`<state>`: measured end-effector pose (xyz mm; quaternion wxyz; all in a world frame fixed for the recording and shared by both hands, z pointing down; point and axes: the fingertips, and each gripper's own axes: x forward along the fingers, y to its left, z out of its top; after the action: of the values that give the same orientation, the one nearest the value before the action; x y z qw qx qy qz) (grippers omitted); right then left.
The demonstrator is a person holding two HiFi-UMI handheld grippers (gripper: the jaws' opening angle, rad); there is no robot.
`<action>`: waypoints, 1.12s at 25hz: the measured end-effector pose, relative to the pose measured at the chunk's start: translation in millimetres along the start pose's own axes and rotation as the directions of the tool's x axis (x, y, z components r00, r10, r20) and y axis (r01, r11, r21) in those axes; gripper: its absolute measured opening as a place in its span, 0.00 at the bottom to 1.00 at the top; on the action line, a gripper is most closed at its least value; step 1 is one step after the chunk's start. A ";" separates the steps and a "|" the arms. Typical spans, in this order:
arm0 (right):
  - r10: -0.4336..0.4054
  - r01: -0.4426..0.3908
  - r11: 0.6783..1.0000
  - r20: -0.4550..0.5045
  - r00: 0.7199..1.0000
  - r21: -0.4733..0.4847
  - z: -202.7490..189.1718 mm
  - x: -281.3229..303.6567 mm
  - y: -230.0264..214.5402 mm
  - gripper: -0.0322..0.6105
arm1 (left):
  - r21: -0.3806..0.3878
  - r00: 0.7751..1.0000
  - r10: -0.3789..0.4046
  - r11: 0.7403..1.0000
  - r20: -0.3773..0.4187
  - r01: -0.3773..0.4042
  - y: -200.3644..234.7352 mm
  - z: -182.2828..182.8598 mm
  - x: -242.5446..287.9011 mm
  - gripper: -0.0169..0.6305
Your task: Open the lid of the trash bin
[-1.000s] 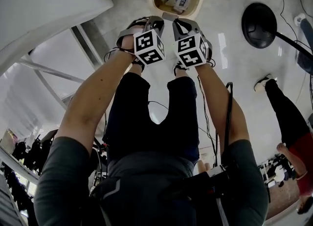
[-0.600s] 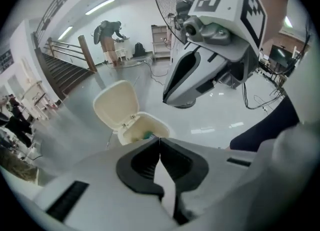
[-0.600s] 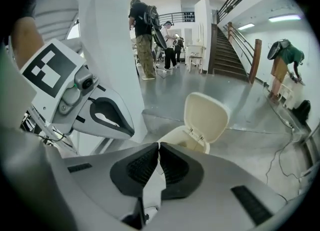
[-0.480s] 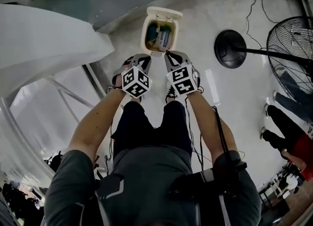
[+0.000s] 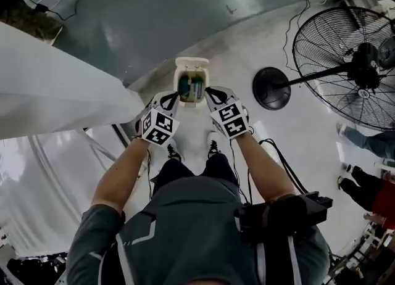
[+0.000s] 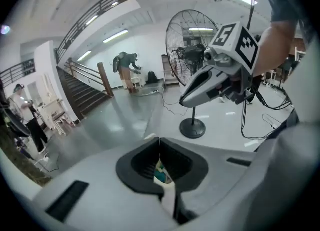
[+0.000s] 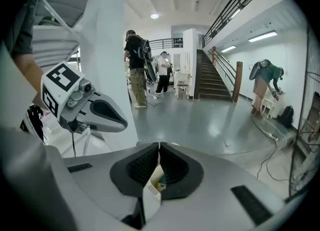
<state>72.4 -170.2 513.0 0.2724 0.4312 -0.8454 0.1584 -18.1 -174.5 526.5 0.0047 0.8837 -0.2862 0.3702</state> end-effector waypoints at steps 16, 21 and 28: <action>-0.023 0.022 1.000 0.226 0.974 0.010 145.7 -103.1 -16.5 0.10 | -0.141 0.953 0.174 0.980 0.249 -0.142 73.0 121.8 -123.5 0.04; -0.036 0.047 0.999 0.339 0.940 -0.022 196.7 -135.1 -22.3 0.10 | -0.239 0.903 0.226 0.960 0.367 -0.143 100.4 158.5 -161.7 0.04; -0.056 0.079 0.996 0.478 0.876 -0.028 259.0 -187.8 -34.8 0.10 | -0.408 0.804 0.327 0.905 0.496 -0.116 136.1 193.2 -225.7 0.04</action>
<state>107.0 -199.8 194.4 0.0714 0.4795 -0.8745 0.0180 -88.3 -217.5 210.3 0.0385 0.8961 -0.4405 0.0378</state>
